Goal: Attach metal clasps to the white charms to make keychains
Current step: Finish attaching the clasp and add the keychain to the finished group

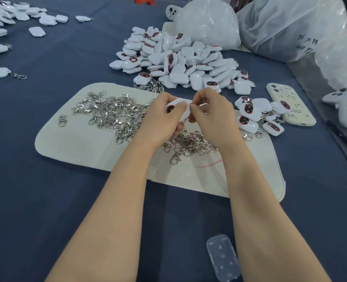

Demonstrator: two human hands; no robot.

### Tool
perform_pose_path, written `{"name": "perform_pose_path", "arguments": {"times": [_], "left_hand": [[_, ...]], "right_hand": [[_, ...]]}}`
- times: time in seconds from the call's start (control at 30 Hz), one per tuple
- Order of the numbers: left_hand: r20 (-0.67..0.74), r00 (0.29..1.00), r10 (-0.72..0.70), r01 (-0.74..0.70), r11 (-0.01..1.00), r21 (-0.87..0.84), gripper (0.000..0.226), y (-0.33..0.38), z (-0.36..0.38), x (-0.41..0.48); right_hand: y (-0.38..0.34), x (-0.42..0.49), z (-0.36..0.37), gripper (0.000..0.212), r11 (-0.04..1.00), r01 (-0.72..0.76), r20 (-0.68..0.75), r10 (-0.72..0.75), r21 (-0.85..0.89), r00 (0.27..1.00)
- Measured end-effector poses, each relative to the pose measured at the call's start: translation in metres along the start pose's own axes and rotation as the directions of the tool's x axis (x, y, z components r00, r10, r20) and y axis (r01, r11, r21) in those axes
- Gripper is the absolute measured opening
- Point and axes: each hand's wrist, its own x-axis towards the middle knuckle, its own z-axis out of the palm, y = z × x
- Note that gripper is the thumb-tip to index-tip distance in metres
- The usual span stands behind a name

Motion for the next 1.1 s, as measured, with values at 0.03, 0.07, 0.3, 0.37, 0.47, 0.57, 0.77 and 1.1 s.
{"name": "perform_pose_path", "arguments": {"times": [0.03,0.07,0.3,0.37,0.47,0.57,0.77,1.1], "left_hand": [[0.001,1.000,-0.005,0.005,1.000,-0.002,0.014,0.000,0.000,0.000],[0.003,1.000,-0.010,0.010,1.000,-0.013,0.014,0.000,0.001,0.000],[-0.010,1.000,-0.004,0.004,1.000,-0.022,0.018,-0.001,0.001,0.001],[-0.019,1.000,-0.007,0.007,1.000,-0.020,0.016,-0.002,0.001,0.001],[-0.042,0.999,-0.027,0.025,0.999,-0.046,0.009,-0.004,-0.001,0.002],[-0.045,0.998,-0.047,0.040,0.989,-0.142,0.003,-0.003,-0.002,0.004],[-0.021,1.000,-0.021,0.017,0.986,-0.166,0.007,-0.003,0.000,0.005],[-0.014,0.999,-0.043,0.040,0.977,-0.208,0.003,-0.002,-0.002,0.004]], "right_hand": [[0.000,0.000,0.000,0.012,1.000,0.007,0.000,-0.007,-0.002,1.000],[0.000,0.000,0.000,0.012,1.000,0.013,0.002,-0.013,-0.004,1.000],[0.000,-0.001,0.004,0.012,0.999,0.033,-0.016,-0.034,-0.005,0.999],[0.000,0.000,0.003,0.012,0.999,0.033,-0.028,-0.032,0.036,0.999],[-0.001,0.000,0.005,0.013,0.999,0.044,-0.007,-0.044,0.032,0.999],[0.000,-0.001,0.007,0.013,0.999,0.040,-0.012,-0.040,0.026,0.999],[-0.002,-0.003,0.008,0.015,0.999,0.040,-0.036,-0.039,0.018,0.999],[-0.002,-0.003,0.010,0.012,0.998,0.020,-0.064,-0.016,0.059,0.998]]}}
